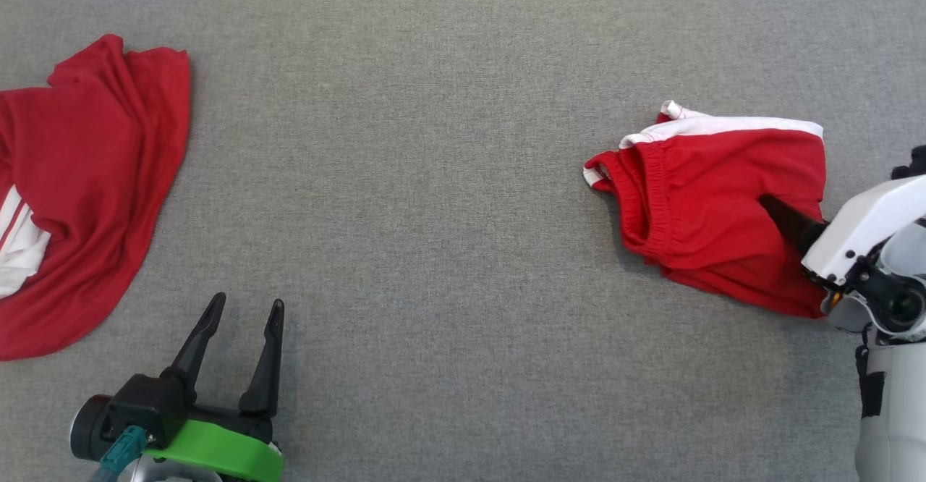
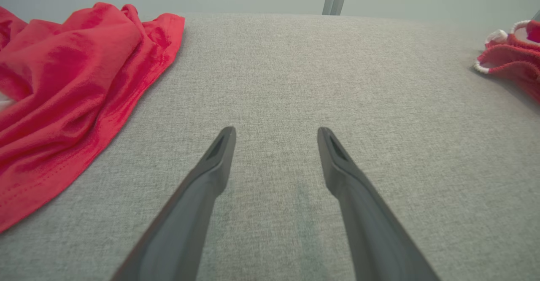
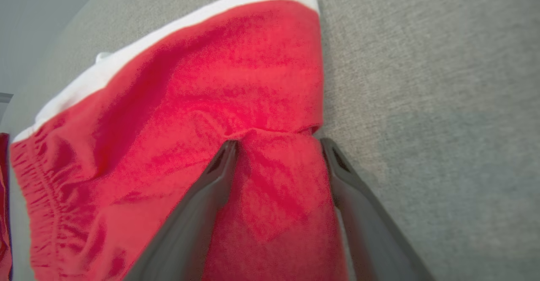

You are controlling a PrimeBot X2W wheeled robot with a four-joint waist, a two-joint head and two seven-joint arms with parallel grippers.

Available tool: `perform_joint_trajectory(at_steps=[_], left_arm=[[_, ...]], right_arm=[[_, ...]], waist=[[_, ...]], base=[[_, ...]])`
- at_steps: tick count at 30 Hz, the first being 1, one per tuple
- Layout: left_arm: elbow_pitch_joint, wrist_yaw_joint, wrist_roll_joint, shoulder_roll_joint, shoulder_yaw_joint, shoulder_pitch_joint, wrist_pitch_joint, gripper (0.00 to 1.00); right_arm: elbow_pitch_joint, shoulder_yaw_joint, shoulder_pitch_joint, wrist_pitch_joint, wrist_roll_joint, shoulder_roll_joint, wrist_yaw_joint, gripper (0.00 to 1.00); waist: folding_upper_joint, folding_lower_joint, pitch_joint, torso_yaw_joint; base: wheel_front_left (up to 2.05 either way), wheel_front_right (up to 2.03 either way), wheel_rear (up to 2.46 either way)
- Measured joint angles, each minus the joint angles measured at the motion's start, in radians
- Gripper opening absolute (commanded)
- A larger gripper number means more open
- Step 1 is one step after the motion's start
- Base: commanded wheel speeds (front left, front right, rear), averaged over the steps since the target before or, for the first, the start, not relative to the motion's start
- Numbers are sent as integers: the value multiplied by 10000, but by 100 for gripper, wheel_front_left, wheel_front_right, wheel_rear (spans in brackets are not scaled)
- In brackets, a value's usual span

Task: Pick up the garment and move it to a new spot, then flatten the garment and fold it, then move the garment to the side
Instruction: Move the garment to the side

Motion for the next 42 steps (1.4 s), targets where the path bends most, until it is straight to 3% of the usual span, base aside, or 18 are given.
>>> perform_joint_trajectory(at_steps=[1, 2, 3, 7, 15, 20, 32, 36, 39, 42], left_arm=[[6, 0, -2, 4, 10, -26, 0, 100], [6, 0, -6, 6, 17, -42, 0, 100], [6, 0, -12, 6, 6, -46, 0, 100], [-54, 0, -12, 8, 12, -102, 0, 100], [-443, 0, 98, 27, 58, -270, 0, 100], [-802, 0, 238, 52, 219, -306, -2, 100], [-1902, -4, 846, 196, 343, -568, -13, 100], [-2119, -4, 922, 274, 263, -660, -12, 100], [-2196, -4, 1005, 295, 265, -723, -12, 100], [-2174, -4, 1005, 293, 282, -716, -12, 100]], right_arm=[[259, 109, -133, 36, 111, -4, -2, 86], [430, 240, -258, 107, 182, 6, -2, 23], [568, 316, -350, 136, 261, 6, 0, 0], [700, 617, -540, 564, 474, -224, 0, 0], [550, 458, -1058, 874, -163, -1749, 0, 0], [888, 330, -1409, 460, -838, -2079, 0, 0], [1889, 1191, -2285, -1216, -1941, -2489, 4, 0], [2307, 1131, -2842, -1417, -2656, -3039, 6, 0], [2688, 1250, -3116, -1404, -3478, -4009, 4, 0], [2940, 1212, -3388, -1599, -3877, -4236, 4, 0]], waist=[[0, 0, 17, 31], [0, 0, 34, 55], [0, 0, 46, 75], [0, 0, 98, 111], [0, 0, 342, -121], [0, 0, 547, -546], [0, 0, 1499, -1883], [1, 1, 1918, -2026], [0, 1, 2163, -1906], [0, 1, 2226, -1682]], base=[[0, 0, 0], [0, 0, 0], [0, 0, 0], [0, 0, 0], [0, 0, 0], [0, 0, 0], [0, 0, 0], [0, 0, 0], [0, 0, 0], [0, 0, 0]])
